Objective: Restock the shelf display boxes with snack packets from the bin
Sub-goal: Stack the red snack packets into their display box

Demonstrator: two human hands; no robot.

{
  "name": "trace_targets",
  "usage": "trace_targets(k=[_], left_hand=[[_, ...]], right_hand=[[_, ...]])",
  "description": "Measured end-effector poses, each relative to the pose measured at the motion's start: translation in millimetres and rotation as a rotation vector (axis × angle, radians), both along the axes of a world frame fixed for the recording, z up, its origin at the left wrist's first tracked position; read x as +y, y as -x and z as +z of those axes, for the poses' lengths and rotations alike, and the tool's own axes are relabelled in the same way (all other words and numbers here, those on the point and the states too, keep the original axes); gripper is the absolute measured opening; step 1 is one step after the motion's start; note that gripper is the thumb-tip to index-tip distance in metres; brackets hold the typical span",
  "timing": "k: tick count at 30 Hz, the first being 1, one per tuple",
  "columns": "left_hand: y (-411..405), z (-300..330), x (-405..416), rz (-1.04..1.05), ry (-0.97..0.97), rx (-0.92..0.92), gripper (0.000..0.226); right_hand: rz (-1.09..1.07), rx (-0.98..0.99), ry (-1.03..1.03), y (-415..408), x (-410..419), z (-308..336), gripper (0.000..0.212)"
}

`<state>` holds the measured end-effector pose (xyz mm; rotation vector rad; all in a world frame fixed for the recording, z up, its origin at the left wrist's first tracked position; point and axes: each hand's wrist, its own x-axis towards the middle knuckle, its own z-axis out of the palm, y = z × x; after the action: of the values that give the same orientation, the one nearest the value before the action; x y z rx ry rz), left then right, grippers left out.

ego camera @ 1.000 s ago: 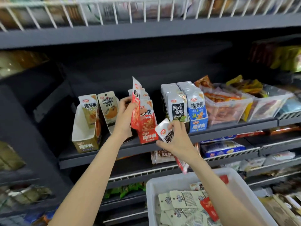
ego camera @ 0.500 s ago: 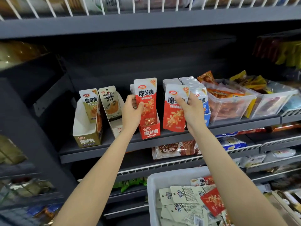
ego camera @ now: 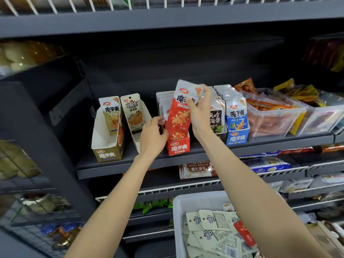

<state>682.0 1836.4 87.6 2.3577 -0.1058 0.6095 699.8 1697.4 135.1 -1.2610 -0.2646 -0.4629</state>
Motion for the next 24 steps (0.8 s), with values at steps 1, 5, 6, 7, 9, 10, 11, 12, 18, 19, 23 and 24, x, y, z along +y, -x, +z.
trace_targets(k=[1,5,6,7,9,10,11,12,18,19,23,24], left_hand=[[1.0,-0.3,0.3,-0.005,0.000,0.012,0.042],[6.4,-0.9,2.5,-0.025,0.018,0.041,0.045],[9.7,0.1,2.5,-0.028,0.033,0.025,0.044],[14.3,1.2,1.9,-0.029,0.053,-0.004,0.042],[27.7,3.3,-1.2,-0.036,0.099,-0.106,0.035],[36.4,3.6,-3.7,-0.051,0.119,-0.178,0.030],[45.7,2.8,-6.4,-0.072,0.134,-0.266,0.024],[55.0,0.1,-9.5,-0.098,0.146,-0.361,0.020],[107.7,-53.5,-36.9,-0.312,0.077,-0.619,0.026],[115.9,-66.6,-42.5,-0.363,0.044,-0.587,0.026],[140.5,-116.3,-68.9,-0.518,-0.193,-0.209,0.019],[144.0,-126.5,-76.6,-0.537,-0.275,-0.028,0.020]], right_hand=[[-0.038,0.006,0.088,-3.3,2.2,-9.3,0.033],[-0.272,-0.013,0.541,-7.1,6.4,-39.9,0.036],[-0.349,-0.036,0.654,-5.5,6.2,-44.4,0.040],[-0.408,-0.047,0.743,-2.8,5.2,-47.3,0.048],[-0.493,-0.079,0.850,6.6,-1.0,-50.2,0.062],[-0.519,-0.110,0.871,14.6,-5.8,-51.6,0.064],[-0.528,-0.142,0.872,24.5,-11.6,-53.9,0.061],[-0.524,-0.167,0.861,37.3,-18.3,-57.2,0.055],[-0.301,0.053,0.959,129.2,-87.1,-123.4,0.020],[-0.263,0.156,0.997,145.0,-99.9,-139.8,0.018],[-0.257,0.467,1.165,198.0,-146.2,-200.8,0.020],[-0.292,0.515,1.237,207.6,-155.4,-210.9,0.020]])
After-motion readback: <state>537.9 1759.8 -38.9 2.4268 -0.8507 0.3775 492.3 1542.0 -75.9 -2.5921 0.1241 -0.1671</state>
